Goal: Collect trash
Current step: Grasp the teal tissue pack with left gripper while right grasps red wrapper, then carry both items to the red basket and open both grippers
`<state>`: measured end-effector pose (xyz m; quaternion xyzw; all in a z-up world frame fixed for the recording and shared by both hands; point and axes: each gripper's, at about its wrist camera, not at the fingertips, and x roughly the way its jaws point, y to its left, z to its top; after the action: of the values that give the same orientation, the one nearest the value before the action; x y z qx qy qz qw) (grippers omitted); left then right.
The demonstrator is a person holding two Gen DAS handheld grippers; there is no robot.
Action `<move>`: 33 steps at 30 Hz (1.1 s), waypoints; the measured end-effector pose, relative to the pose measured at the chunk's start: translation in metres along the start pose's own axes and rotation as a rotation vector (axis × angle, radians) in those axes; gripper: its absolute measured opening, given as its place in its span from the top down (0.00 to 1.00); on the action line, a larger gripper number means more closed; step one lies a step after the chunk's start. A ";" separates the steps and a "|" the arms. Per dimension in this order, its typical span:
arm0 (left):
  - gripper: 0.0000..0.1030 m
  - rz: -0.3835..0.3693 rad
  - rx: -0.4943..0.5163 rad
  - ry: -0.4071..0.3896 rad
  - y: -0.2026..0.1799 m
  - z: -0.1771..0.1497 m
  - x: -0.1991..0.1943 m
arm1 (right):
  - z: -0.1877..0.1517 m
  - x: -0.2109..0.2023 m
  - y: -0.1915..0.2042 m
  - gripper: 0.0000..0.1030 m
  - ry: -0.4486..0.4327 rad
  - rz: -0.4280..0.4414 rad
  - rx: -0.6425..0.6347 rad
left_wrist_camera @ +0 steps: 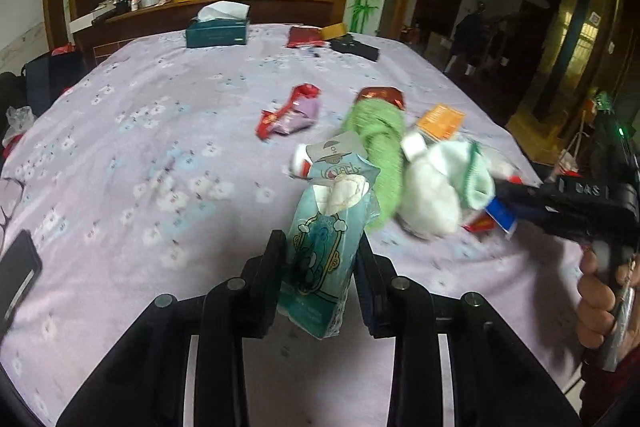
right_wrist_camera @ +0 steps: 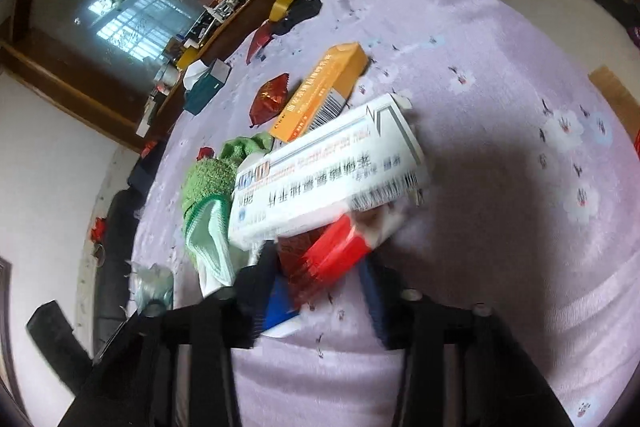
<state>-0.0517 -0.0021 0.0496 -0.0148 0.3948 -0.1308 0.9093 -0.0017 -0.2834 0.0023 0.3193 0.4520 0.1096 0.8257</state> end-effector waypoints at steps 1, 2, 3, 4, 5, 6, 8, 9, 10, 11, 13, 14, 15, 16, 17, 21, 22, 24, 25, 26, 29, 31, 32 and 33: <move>0.69 0.000 0.005 -0.007 -0.004 -0.003 -0.002 | 0.000 -0.002 0.004 0.72 -0.008 -0.003 -0.021; 0.69 0.001 0.011 -0.020 -0.009 -0.006 -0.004 | -0.001 -0.006 0.010 0.79 -0.021 -0.013 -0.052; 0.69 -0.002 0.014 -0.025 -0.013 -0.009 -0.006 | -0.003 -0.009 0.013 0.79 -0.032 -0.026 -0.077; 0.69 -0.009 0.017 -0.030 -0.017 -0.011 -0.008 | -0.006 -0.014 0.018 0.80 -0.048 -0.041 -0.112; 0.69 -0.015 0.017 -0.037 -0.020 -0.013 -0.010 | -0.009 -0.020 0.023 0.80 -0.064 -0.050 -0.150; 0.69 -0.021 0.017 -0.046 -0.025 -0.016 -0.012 | -0.014 -0.026 0.026 0.81 -0.079 -0.057 -0.178; 0.69 -0.026 0.026 -0.059 -0.034 -0.019 -0.015 | -0.022 -0.037 0.032 0.83 -0.118 -0.072 -0.240; 0.69 -0.030 0.030 -0.061 -0.037 -0.020 -0.017 | -0.029 -0.046 0.036 0.83 -0.147 -0.082 -0.284; 0.69 -0.037 0.035 -0.061 -0.042 -0.022 -0.018 | -0.034 -0.051 0.039 0.83 -0.166 -0.088 -0.310; 0.69 -0.042 0.040 -0.063 -0.047 -0.023 -0.019 | -0.040 -0.058 0.040 0.83 -0.187 -0.095 -0.334; 0.69 -0.048 0.049 -0.065 -0.053 -0.025 -0.020 | -0.052 -0.070 0.042 0.83 -0.226 -0.102 -0.380; 0.69 -0.051 0.052 -0.064 -0.057 -0.026 -0.021 | -0.057 -0.076 0.042 0.83 -0.238 -0.103 -0.393; 0.69 -0.057 0.052 -0.065 -0.061 -0.027 -0.022 | -0.063 -0.081 0.042 0.83 -0.249 -0.107 -0.404; 0.69 -0.062 0.055 -0.066 -0.064 -0.028 -0.022 | -0.068 -0.087 0.042 0.83 -0.260 -0.110 -0.415; 0.69 -0.065 0.059 -0.067 -0.067 -0.028 -0.023 | -0.072 -0.091 0.041 0.83 -0.269 -0.109 -0.424; 0.69 -0.057 0.075 -0.077 -0.080 -0.031 -0.025 | -0.082 -0.102 0.039 0.83 -0.285 -0.104 -0.426; 0.69 -0.051 0.081 -0.080 -0.082 -0.032 -0.026 | -0.085 -0.104 0.038 0.83 -0.285 -0.099 -0.423; 0.69 -0.039 0.090 -0.085 -0.087 -0.033 -0.026 | -0.087 -0.107 0.037 0.83 -0.289 -0.096 -0.422; 0.69 -0.036 0.095 -0.083 -0.089 -0.034 -0.026 | -0.088 -0.108 0.037 0.83 -0.291 -0.092 -0.423; 0.69 -0.030 0.097 -0.083 -0.091 -0.034 -0.026 | -0.089 -0.109 0.037 0.83 -0.293 -0.090 -0.423; 0.69 -0.026 0.103 -0.082 -0.094 -0.036 -0.028 | -0.091 -0.112 0.040 0.83 -0.297 -0.081 -0.426; 0.69 -0.020 0.107 -0.088 -0.095 -0.035 -0.030 | -0.093 -0.114 0.041 0.83 -0.300 -0.078 -0.432; 0.69 -0.019 0.111 -0.089 -0.096 -0.035 -0.030 | -0.094 -0.115 0.042 0.83 -0.302 -0.077 -0.436; 0.69 -0.019 0.112 -0.090 -0.097 -0.035 -0.030 | -0.094 -0.115 0.041 0.83 -0.301 -0.074 -0.436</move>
<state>-0.1189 -0.0855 0.0596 0.0267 0.3454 -0.1606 0.9242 -0.1391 -0.2653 0.0692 0.1298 0.3013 0.1255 0.9363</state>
